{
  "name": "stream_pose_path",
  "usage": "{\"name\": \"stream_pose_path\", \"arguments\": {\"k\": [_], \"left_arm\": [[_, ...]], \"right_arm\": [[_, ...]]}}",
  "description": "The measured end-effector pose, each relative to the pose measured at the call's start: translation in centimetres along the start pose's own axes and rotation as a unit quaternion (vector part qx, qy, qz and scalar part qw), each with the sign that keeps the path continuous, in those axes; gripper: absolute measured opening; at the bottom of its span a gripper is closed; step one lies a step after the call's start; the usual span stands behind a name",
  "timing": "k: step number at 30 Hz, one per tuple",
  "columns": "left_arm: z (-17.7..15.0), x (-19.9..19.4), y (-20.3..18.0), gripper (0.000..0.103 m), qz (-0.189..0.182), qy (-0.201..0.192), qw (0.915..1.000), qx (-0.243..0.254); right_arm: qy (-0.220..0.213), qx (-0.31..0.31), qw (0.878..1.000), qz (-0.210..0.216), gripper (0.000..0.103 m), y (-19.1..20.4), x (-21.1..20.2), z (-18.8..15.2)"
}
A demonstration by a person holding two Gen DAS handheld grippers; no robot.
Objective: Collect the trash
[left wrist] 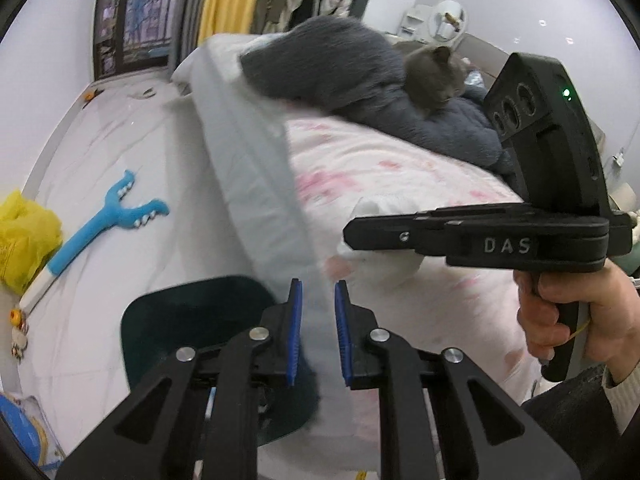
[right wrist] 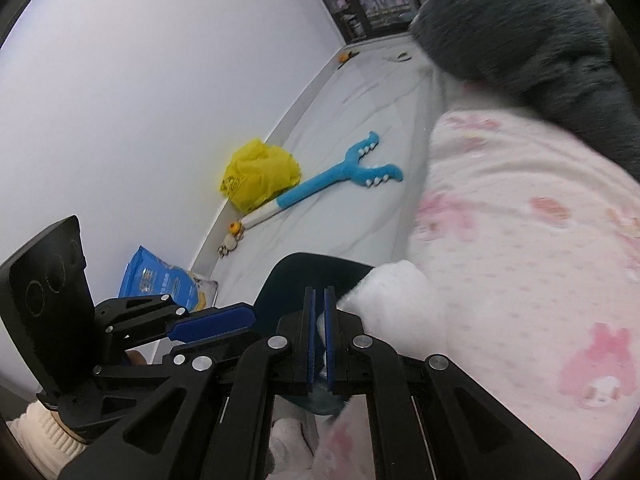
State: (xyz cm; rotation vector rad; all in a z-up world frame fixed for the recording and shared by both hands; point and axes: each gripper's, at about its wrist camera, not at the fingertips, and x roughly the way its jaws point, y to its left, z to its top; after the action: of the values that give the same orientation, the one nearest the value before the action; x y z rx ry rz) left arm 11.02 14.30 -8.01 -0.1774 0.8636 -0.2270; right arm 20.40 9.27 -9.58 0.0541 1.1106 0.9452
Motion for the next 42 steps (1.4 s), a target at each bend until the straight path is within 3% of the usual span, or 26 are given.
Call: {"name": "stream_pose_path", "arguments": {"k": [7, 13, 17, 19, 21, 26, 28, 29, 30, 31, 35, 39, 42], "left_arm": [[-2.1, 0.5, 3.7, 0.018, 0.028, 0.03, 0.9989, -0.024], [-3.5, 0.4, 6.5, 0.018, 0.061, 0.06, 0.9954, -0.044], [-4.6, 0.6, 7.8, 0.018, 0.08, 0.084, 0.9915, -0.059], [-5.2, 0.6, 8.3, 0.023, 0.092, 0.093, 0.9892, -0.065], [-5.6, 0.3, 8.5, 0.041, 0.097, 0.098, 0.988, -0.07], [-5.5, -2.2, 7.5, 0.065, 0.12, 0.072, 0.9888, -0.054], [-5.1, -3.4, 6.9, 0.074, 0.127, 0.054, 0.9891, -0.052], [-4.9, -4.2, 6.5, 0.078, 0.133, 0.042, 0.989, -0.05], [-4.7, -4.8, 6.1, 0.083, 0.137, 0.034, 0.9888, -0.049], [-4.6, -5.5, 5.6, 0.084, 0.142, 0.024, 0.9886, -0.045], [-4.2, -9.0, 3.0, 0.088, 0.153, -0.027, 0.9875, -0.028], [-4.2, -13.2, 1.0, 0.098, 0.171, -0.095, 0.98, -0.038], [-4.0, -15.8, -0.5, 0.099, 0.187, -0.131, 0.9727, -0.041]], "right_arm": [[0.036, -0.006, 0.999, -0.013, 0.004, 1.4, 3.7, 0.0], [0.071, -0.01, 0.997, 0.0, 0.004, 2.7, 6.0, -0.5], [0.102, -0.016, 0.994, -0.022, 0.004, 3.6, 7.8, -1.6], [0.111, -0.018, 0.993, -0.036, 0.004, 3.9, 8.5, -2.1], [0.116, -0.02, 0.992, -0.047, 0.004, 4.3, 8.8, -2.3], [0.091, -0.046, 0.992, -0.08, 0.004, 6.1, 6.4, -2.8], [0.07, -0.048, 0.992, -0.098, 0.011, 6.4, 4.6, -3.4], [0.056, -0.046, 0.992, -0.106, 0.029, 6.5, 3.4, -4.1], [0.045, -0.044, 0.992, -0.11, 0.058, 6.5, 2.3, -4.6], [0.028, -0.044, 0.992, -0.114, 0.064, 6.6, 0.9, -5.1], [-0.03, -0.056, 0.988, -0.138, 0.065, 7.4, -4.4, -5.9], [-0.09, -0.054, 0.98, -0.171, 0.081, 7.2, -10.3, -6.9], [-0.132, -0.043, 0.972, -0.191, 0.091, 7.1, -14.6, -8.4]]}}
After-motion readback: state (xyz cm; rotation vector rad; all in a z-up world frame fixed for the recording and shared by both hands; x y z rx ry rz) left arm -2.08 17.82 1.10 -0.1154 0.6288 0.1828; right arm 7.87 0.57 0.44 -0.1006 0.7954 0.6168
